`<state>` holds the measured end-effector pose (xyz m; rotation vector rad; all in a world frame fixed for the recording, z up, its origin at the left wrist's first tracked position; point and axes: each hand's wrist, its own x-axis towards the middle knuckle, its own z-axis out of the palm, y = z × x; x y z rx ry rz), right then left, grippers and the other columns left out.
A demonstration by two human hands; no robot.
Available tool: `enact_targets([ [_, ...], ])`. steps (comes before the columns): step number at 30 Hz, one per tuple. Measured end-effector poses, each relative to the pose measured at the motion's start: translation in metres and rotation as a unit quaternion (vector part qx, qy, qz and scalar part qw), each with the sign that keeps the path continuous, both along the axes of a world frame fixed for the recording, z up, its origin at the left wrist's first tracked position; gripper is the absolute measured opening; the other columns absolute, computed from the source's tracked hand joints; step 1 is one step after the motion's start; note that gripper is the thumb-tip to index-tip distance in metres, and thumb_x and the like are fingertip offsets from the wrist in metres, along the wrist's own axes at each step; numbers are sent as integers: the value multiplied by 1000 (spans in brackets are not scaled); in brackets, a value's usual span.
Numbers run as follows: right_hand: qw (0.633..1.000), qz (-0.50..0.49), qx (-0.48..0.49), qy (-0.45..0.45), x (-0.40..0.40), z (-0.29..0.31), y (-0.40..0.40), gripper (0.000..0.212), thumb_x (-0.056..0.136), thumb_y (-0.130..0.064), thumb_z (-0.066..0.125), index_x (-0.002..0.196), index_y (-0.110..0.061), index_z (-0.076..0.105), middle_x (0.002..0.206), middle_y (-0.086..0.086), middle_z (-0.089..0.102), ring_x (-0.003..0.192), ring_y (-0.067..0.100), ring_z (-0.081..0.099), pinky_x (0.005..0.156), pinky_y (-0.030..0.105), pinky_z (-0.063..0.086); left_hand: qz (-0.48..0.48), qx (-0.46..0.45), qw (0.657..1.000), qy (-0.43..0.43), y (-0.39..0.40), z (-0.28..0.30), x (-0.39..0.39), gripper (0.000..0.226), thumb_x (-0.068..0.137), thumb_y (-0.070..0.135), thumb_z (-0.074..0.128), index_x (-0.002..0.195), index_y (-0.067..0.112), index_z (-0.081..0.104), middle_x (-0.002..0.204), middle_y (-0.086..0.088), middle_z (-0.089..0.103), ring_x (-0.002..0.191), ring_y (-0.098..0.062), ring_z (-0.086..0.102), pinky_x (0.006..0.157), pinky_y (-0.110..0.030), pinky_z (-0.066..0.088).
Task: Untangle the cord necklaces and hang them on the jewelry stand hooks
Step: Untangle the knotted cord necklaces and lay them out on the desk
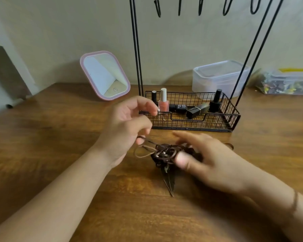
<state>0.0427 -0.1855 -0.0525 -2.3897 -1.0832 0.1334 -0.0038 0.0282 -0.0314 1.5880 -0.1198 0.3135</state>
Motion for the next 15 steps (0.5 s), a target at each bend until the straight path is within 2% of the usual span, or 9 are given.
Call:
enact_targets([
  [1, 998, -11, 65, 20, 6, 0, -5, 60, 90, -69, 38, 143, -40, 44, 131, -24, 55, 113, -12, 48, 102, 24, 44, 32, 77, 996, 17, 2, 0, 0, 13, 88, 3, 60, 90, 14, 66, 73, 1, 59, 58, -19, 47, 42, -24, 38],
  [2, 996, -24, 82, 24, 11, 1, -9, 40, 97, -54, 42, 134, -40, 53, 120, -26, 60, 105, -14, 52, 95, 19, 47, 53, 179, 982, 28, 2, 0, 0, 8, 92, 13, 62, 91, 20, 67, 72, 8, 60, 56, -19, 49, 43, -24, 40],
  [3, 998, -29, 46, -8, 15, 1, -9, 28, 100, -39, 48, 127, -41, 57, 111, -27, 61, 99, -16, 53, 89, 15, 48, 60, 282, 957, 26, 2, -1, 1, 5, 92, 22, 63, 92, 25, 66, 73, 12, 62, 54, -13, 52, 45, -21, 42],
  [4, 999, -32, 15, -17, 16, 1, -8, 28, 99, -29, 53, 124, -41, 59, 107, -28, 60, 94, -18, 53, 84, 11, 48, 55, 367, 928, 18, 0, -3, 0, 2, 91, 29, 64, 91, 30, 66, 74, 16, 63, 54, -3, 53, 49, -16, 43],
  [6, 999, -21, -14, -32, 13, 0, -2, 35, 95, -25, 61, 127, -41, 59, 107, -27, 59, 85, -16, 52, 74, 10, 45, 23, 468, 883, 20, -4, -5, -2, 4, 89, 33, 65, 87, 35, 64, 75, 18, 61, 63, 8, 54, 52, -10, 39],
  [7, 999, -20, -18, -32, 11, 0, 0, 38, 94, -26, 62, 128, -43, 58, 107, -26, 59, 81, -13, 52, 70, 11, 44, 2, 494, 869, 34, -5, -6, -2, 6, 89, 32, 65, 85, 36, 63, 78, 18, 62, 66, 10, 53, 53, -10, 37],
  [9, 997, -8, -53, -52, 8, 0, 5, 38, 92, -31, 63, 126, -47, 57, 109, -24, 56, 82, -7, 53, 72, 16, 47, -42, 517, 852, 74, -3, -4, -3, 9, 87, 29, 67, 88, 38, 63, 83, 18, 63, 68, 9, 54, 53, -10, 37],
  [12, 995, -1, -74, -62, 4, 0, 7, 17, 91, -33, 64, 104, -44, 63, 106, -22, 54, 90, 0, 53, 79, 27, 53, -100, 507, 847, 123, 1, 0, -4, 21, 83, 27, 72, 98, 40, 64, 89, 17, 61, 73, -3, 60, 57, -20, 48],
  [15, 992, -11, -79, -94, 2, 3, 5, 2, 92, -38, 60, 93, -40, 59, 100, -21, 55, 85, -1, 51, 71, 20, 48, -145, 502, 842, 136, 1, 5, -7, 37, 82, 27, 75, 110, 45, 58, 96, 16, 59, 81, -12, 61, 66, -30, 55],
])
